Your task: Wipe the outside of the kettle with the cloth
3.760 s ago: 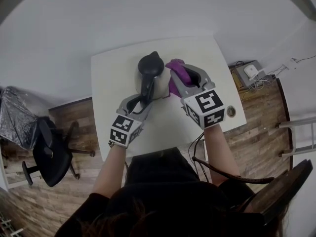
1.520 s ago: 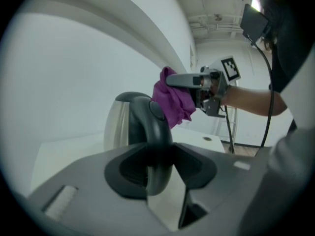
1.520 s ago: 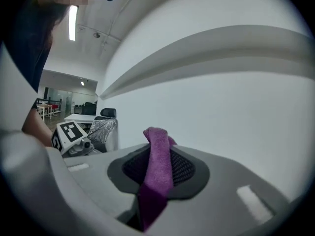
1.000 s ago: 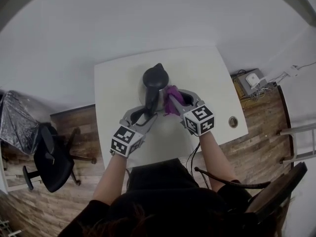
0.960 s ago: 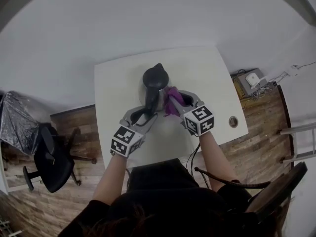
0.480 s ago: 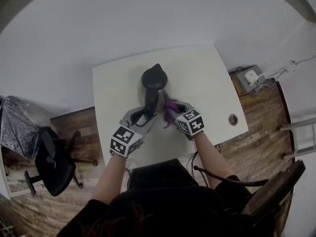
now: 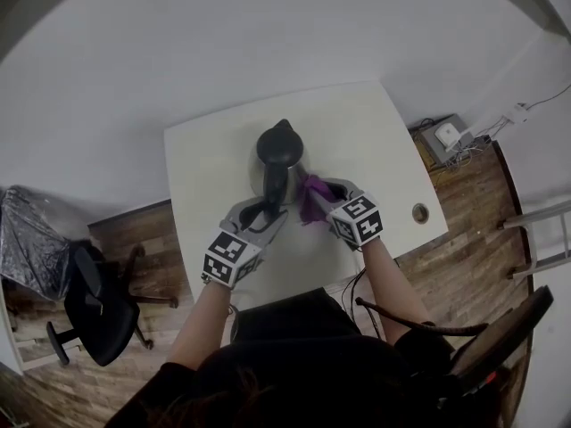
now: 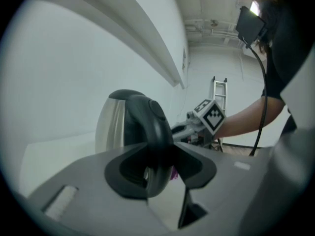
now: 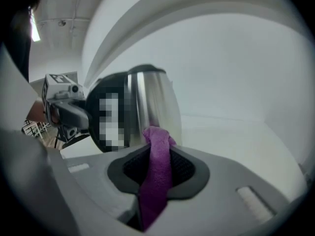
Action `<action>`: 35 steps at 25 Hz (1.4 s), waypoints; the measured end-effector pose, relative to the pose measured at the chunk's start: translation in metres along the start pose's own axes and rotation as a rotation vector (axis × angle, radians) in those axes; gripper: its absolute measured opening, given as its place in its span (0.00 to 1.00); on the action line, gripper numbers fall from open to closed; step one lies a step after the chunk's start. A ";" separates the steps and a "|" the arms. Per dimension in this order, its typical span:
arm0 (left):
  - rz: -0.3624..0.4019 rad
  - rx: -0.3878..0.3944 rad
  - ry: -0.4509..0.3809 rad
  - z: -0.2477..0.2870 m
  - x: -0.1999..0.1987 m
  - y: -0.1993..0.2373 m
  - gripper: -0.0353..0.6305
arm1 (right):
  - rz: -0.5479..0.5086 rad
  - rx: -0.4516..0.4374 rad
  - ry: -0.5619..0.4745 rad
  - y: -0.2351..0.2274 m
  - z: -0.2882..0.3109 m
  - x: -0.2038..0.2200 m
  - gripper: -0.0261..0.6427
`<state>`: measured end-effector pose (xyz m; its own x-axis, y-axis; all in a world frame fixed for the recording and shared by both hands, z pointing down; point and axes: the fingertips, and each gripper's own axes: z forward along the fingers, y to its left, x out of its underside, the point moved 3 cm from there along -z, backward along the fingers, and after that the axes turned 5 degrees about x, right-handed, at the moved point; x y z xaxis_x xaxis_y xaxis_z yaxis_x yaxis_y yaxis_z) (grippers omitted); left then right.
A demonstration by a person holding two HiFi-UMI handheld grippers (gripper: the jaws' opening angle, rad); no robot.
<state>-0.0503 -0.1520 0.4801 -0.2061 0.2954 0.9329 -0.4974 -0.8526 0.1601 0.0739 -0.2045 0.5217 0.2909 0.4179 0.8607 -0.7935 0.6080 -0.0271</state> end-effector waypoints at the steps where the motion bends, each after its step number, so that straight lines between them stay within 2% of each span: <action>1: 0.002 0.000 -0.001 0.000 -0.003 0.001 0.30 | -0.015 0.007 -0.038 -0.004 -0.008 -0.015 0.16; 7: 0.014 0.036 -0.016 0.003 -0.007 -0.002 0.29 | -0.171 0.023 -0.256 -0.015 -0.057 -0.118 0.16; 13: 0.026 0.051 -0.011 0.002 -0.007 -0.003 0.29 | -0.237 -0.023 -0.327 -0.008 -0.056 -0.169 0.16; 24: 0.009 0.063 -0.019 0.000 -0.006 -0.005 0.29 | -0.144 -0.160 -0.315 -0.009 -0.018 -0.156 0.16; 28: -0.011 0.092 -0.003 -0.002 0.003 -0.006 0.29 | -0.111 -0.228 -0.313 -0.016 -0.007 -0.156 0.16; 35: -0.017 0.053 -0.006 -0.005 -0.002 -0.005 0.29 | -0.047 -0.315 -0.290 -0.034 0.017 -0.152 0.16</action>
<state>-0.0520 -0.1458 0.4759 -0.1924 0.3079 0.9318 -0.4554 -0.8691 0.1931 0.0473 -0.3001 0.4008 0.1246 0.2048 0.9708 -0.5677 0.8172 -0.0995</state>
